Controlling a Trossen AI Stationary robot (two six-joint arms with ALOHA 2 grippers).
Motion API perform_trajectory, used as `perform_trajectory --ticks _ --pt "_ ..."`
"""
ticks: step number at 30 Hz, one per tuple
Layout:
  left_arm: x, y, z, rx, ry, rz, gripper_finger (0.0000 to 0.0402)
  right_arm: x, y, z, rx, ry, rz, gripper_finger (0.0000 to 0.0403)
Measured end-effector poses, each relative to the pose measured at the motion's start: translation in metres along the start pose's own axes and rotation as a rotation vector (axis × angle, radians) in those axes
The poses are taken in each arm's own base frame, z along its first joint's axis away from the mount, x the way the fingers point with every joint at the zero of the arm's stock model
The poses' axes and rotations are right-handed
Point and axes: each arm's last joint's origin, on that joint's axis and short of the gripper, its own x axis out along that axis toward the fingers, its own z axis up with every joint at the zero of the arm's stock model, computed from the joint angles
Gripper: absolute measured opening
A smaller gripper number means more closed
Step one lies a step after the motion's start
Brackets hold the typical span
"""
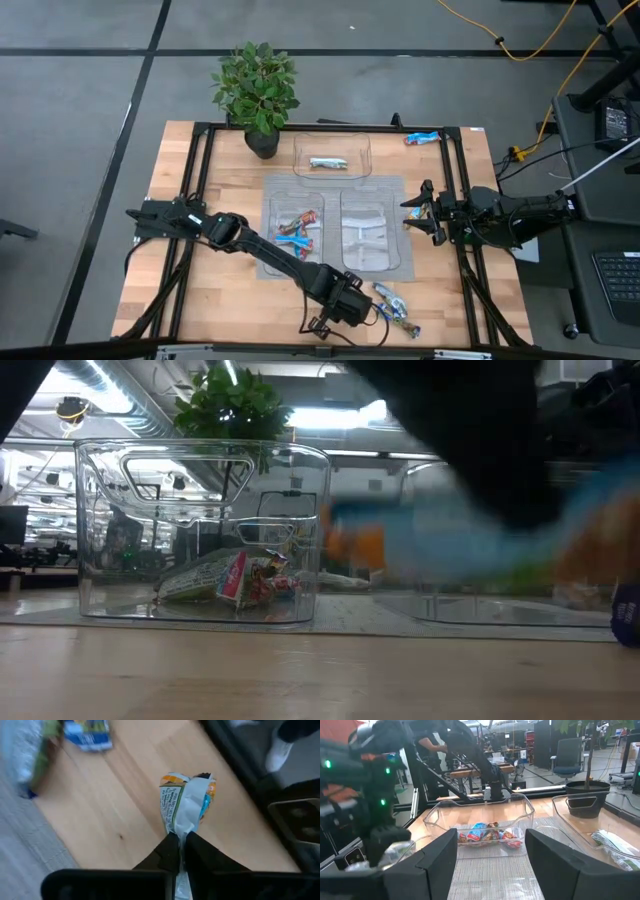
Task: Pick and place Granola Bars by type
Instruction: Put the yellow granola bar into the top transparent bin
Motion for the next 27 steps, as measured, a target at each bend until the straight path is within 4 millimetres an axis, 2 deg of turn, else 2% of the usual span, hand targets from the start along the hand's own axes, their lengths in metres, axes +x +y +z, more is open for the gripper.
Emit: perform_trajectory --ticks 5,11,22,27 --pt "-0.034 -0.002 0.008 -0.002 -0.071 0.012 0.0012 0.000 0.000 0.000 0.001 0.000 0.000 0.0236" --pt "-0.087 -0.004 0.019 -0.043 -0.227 0.035 0.0009 0.000 0.000 0.000 0.000 0.000 0.000 0.0236" --pt "-0.189 -0.007 0.031 -0.068 -0.573 0.209 0.0008 0.000 0.000 0.000 0.000 0.000 0.000 0.0236" --pt "-0.221 -0.007 0.031 -0.074 -0.680 0.295 0.0008 0.000 0.000 0.000 0.000 0.000 0.000 0.0236"
